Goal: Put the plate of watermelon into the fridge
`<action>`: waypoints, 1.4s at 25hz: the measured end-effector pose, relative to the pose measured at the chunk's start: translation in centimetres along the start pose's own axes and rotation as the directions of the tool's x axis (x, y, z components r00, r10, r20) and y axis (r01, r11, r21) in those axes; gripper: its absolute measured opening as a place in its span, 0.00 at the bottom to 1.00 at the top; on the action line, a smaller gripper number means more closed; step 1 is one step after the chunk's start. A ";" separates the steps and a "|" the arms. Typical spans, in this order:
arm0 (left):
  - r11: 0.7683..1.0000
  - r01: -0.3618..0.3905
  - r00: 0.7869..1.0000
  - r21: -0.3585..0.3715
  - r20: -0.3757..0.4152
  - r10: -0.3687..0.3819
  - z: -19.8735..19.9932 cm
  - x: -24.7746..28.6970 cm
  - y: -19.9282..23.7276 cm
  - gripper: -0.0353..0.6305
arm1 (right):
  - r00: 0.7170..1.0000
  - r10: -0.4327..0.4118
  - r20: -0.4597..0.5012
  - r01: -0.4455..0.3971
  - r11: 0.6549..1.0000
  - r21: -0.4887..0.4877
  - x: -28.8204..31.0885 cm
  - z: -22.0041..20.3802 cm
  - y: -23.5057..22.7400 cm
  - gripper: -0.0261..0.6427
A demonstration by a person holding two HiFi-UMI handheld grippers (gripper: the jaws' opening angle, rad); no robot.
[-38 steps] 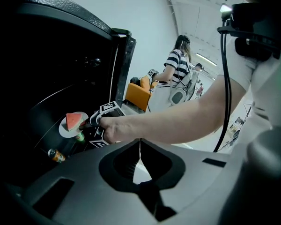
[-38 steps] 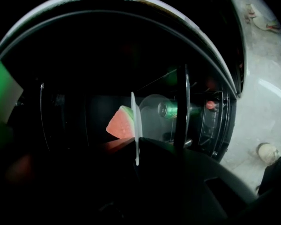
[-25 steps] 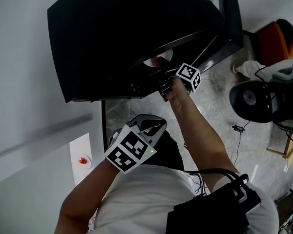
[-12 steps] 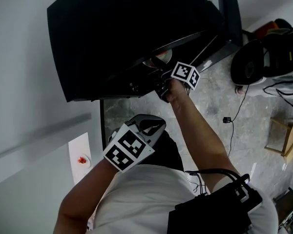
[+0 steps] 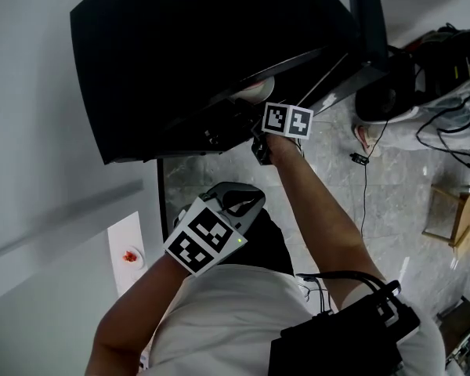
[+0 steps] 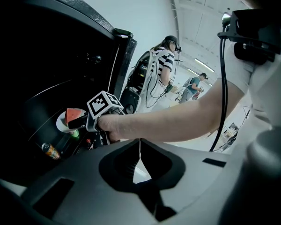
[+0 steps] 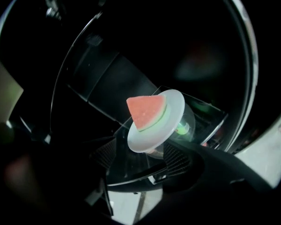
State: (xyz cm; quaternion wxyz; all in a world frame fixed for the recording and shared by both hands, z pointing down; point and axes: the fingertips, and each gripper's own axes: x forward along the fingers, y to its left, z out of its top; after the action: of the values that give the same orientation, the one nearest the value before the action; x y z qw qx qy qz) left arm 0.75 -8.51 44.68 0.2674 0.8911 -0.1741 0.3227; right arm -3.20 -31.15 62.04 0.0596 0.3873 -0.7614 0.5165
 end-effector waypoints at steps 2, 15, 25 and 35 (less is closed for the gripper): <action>1.000 -0.001 1.000 0.000 -0.001 0.001 -0.1 -0.1 0.1 0.07 | 0.999 -0.023 -0.022 0.022 0.999 -0.046 0.1 -0.2 -0.1 0.50; 1.000 -0.005 1.000 -0.011 0.006 0.005 -0.5 -0.5 0.2 0.07 | 0.936 -0.301 -0.185 0.190 0.871 -0.453 -0.3 -2.6 -1.0 0.50; 0.999 -0.020 1.000 -0.031 0.019 0.020 -1.0 -1.2 0.2 0.07 | 0.878 -0.423 -0.225 0.215 0.767 -0.605 -1.1 -3.1 -0.9 0.50; 1.000 -0.011 0.999 -0.023 0.037 0.012 -0.6 -2.1 -1.2 0.07 | 0.893 -0.392 -0.220 0.206 0.793 -0.573 -2.5 -3.6 -0.2 0.50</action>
State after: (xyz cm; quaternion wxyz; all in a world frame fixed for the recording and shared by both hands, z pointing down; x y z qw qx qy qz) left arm -0.50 -6.94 43.27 0.2724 0.8928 -0.1877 0.3057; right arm -2.43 -26.88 62.63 0.3728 0.3808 -0.7818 0.3237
